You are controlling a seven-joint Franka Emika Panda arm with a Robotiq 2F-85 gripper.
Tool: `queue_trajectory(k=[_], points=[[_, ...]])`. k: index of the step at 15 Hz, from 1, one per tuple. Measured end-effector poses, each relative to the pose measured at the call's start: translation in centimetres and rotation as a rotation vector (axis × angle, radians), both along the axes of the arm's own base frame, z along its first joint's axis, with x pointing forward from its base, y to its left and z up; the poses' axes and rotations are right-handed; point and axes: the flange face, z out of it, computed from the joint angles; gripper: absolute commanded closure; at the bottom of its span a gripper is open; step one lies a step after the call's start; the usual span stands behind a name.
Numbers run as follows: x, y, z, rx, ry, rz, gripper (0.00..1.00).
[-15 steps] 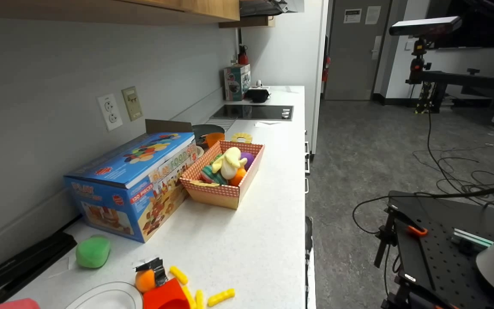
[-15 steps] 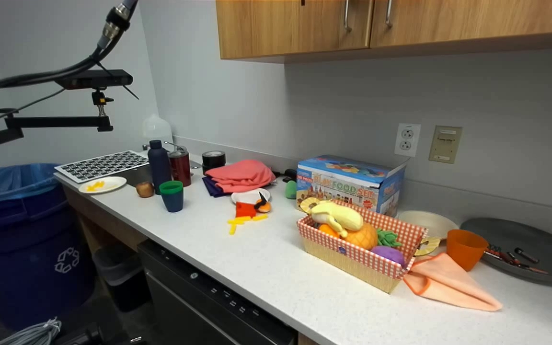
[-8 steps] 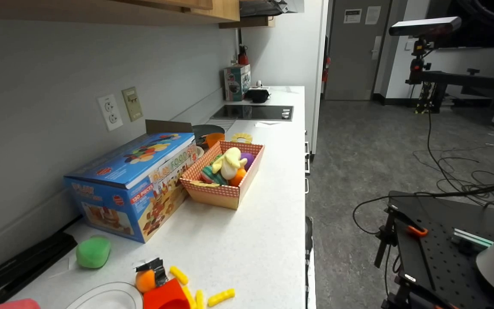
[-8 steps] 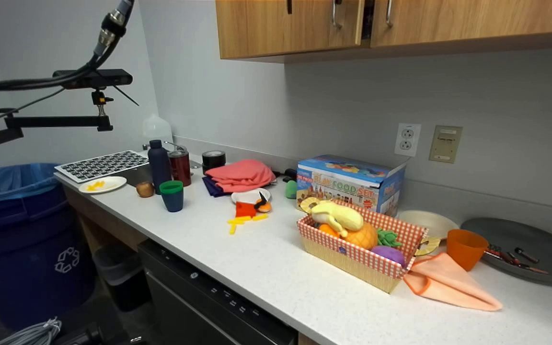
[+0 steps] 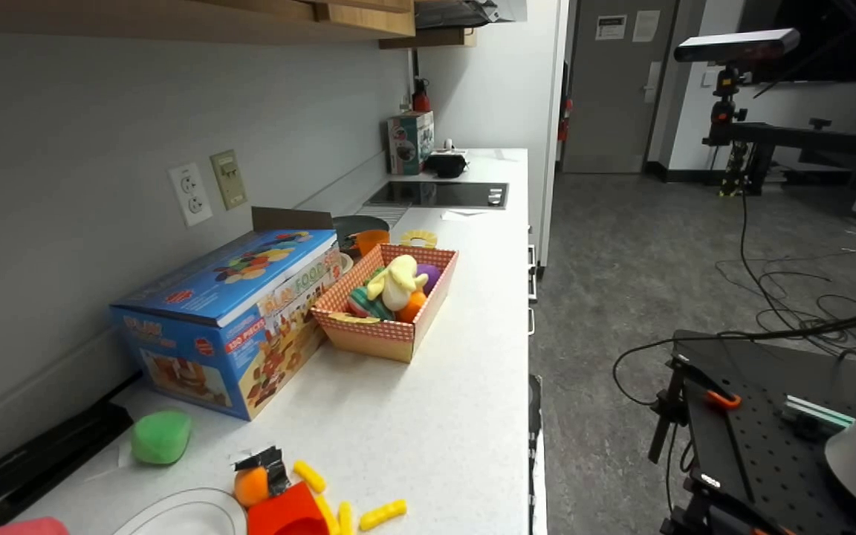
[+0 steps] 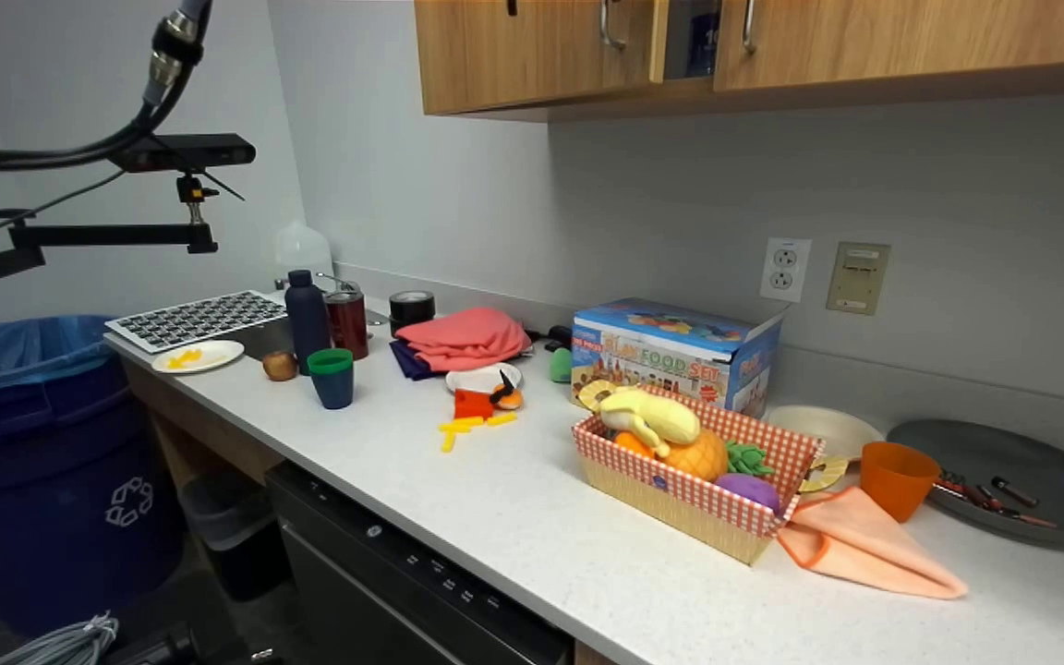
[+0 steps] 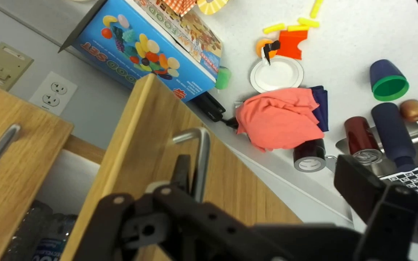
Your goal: Open the left side of the drawer.
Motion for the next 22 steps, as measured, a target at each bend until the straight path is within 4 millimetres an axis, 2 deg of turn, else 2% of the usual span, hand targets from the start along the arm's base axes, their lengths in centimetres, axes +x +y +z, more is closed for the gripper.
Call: queue_trajectory(k=[10, 16, 22], points=[[-2.5, -0.3, -1.1, 0.203, -0.073, 0.004, 0.0], [-5.4, -0.4, -1.4, 0.275, -0.076, -0.001, 0.0], [-8.1, 0.4, -1.8, 0.298, -0.11, -0.023, 0.0]])
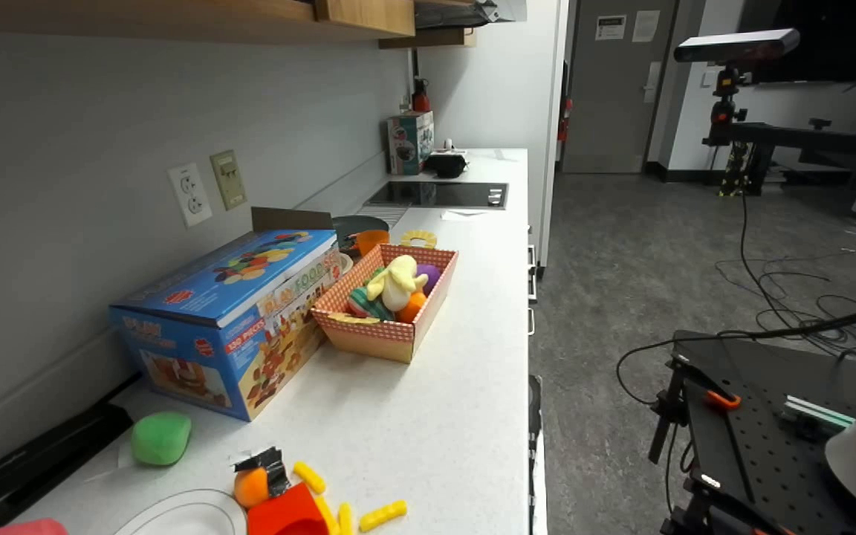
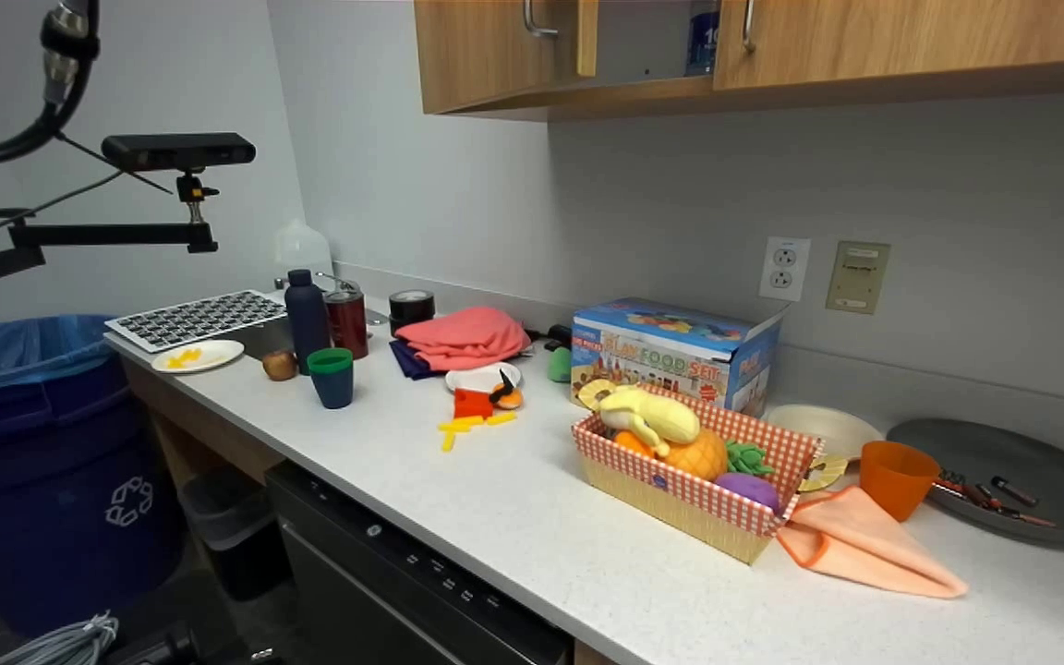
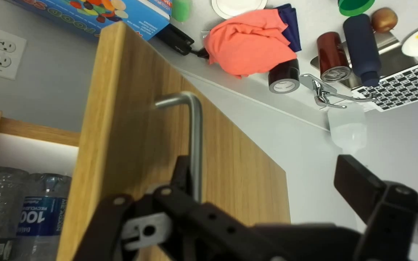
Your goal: Open the left side of the drawer.
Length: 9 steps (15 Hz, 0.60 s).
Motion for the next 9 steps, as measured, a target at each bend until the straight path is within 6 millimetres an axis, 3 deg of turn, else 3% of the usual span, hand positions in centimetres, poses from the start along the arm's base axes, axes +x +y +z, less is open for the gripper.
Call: queue_trajectory(k=[9], points=[[-3.9, 3.2, 1.0, -0.05, 0.072, -0.139, 0.0]])
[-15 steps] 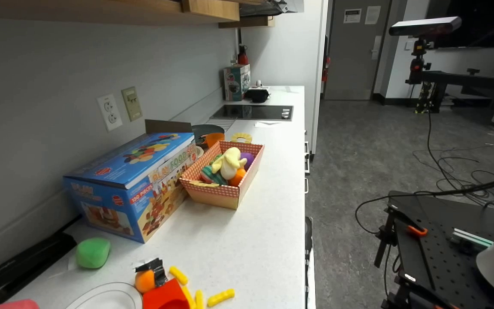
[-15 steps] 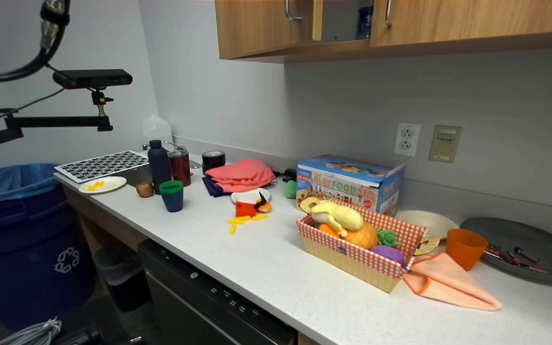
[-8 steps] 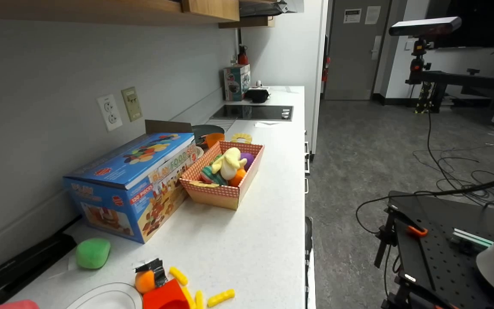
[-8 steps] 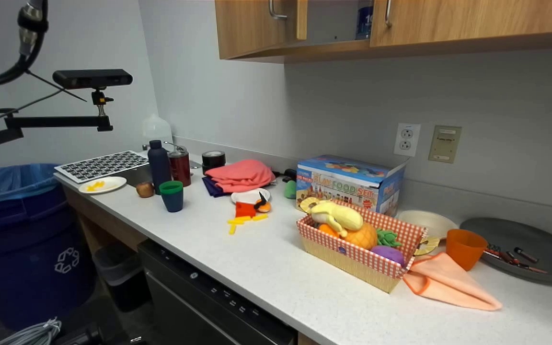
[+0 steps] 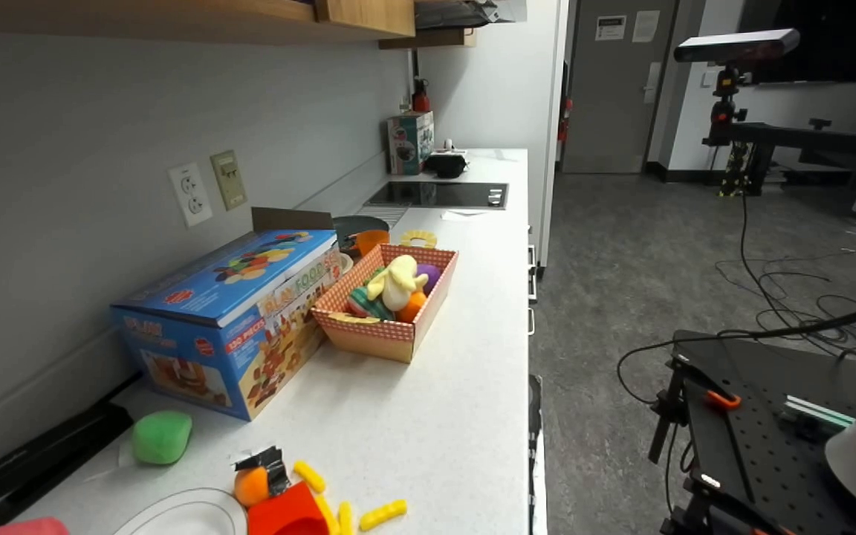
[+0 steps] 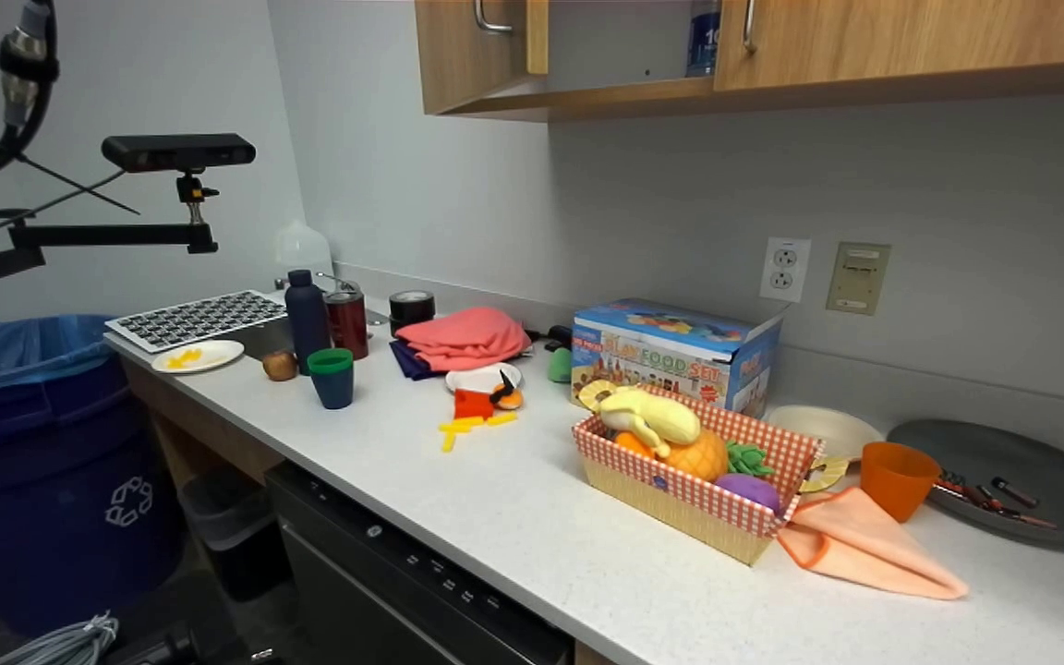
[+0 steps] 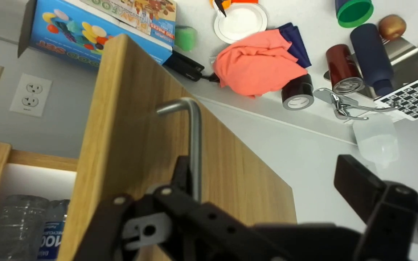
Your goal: Open the left side of the drawer.
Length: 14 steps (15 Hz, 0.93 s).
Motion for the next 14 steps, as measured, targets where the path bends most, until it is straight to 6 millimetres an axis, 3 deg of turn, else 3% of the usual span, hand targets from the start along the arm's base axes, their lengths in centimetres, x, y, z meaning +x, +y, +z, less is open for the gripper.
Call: queue_trajectory(k=[10, 14], points=[[-2.9, 3.0, 1.5, -0.163, 0.144, -0.029, 0.0], [-4.5, 1.6, 0.0, -0.325, 0.328, -0.018, 0.0]])
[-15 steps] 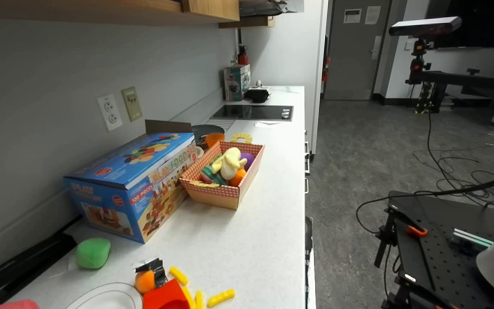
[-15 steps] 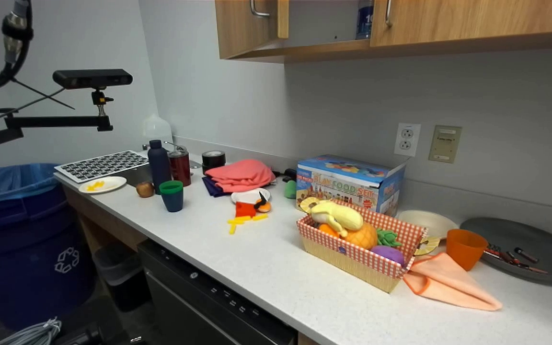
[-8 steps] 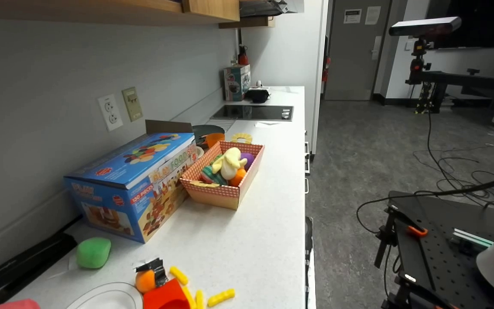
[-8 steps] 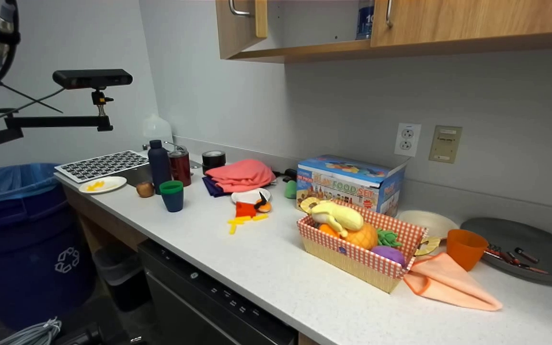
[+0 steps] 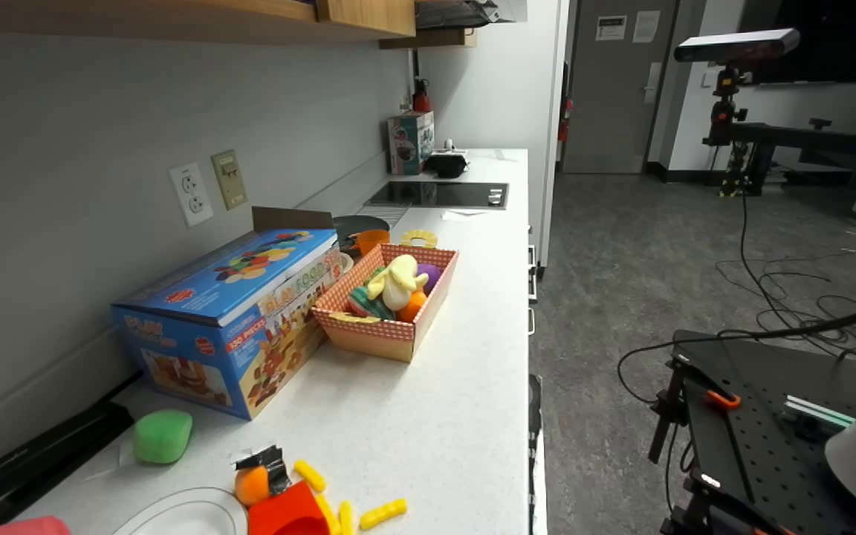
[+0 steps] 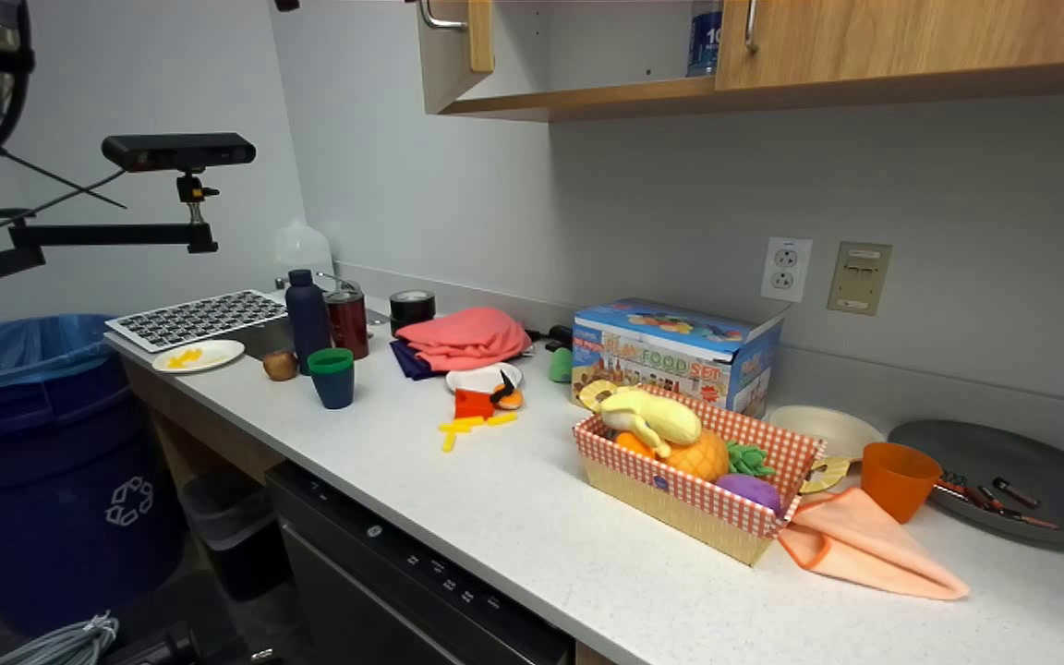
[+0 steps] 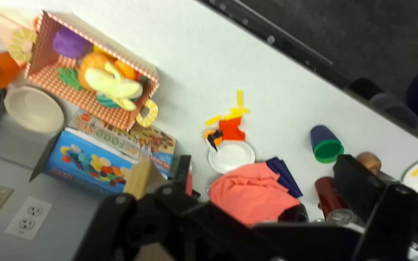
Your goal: Open the left side of the drawer.
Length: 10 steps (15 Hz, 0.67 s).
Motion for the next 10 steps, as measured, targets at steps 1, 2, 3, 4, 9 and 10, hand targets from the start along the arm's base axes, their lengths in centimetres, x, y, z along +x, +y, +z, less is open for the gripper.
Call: queue_trajectory(k=[1, 2, 3, 4, 9, 10], points=[[-0.2, -0.6, -0.3, -0.051, 0.029, -0.008, 0.0], [-0.3, -1.2, -0.4, -0.104, 0.049, -0.021, 0.0], [-0.2, -1.9, -0.5, -0.162, 0.061, -0.035, 0.0], [0.0, -2.6, -0.4, -0.222, 0.062, -0.05, 0.0], [2.4, -6.3, 1.4, -0.458, -0.06, -0.152, 0.0], [3.1, -7.0, 1.6, -0.47, -0.099, -0.176, 0.0]])
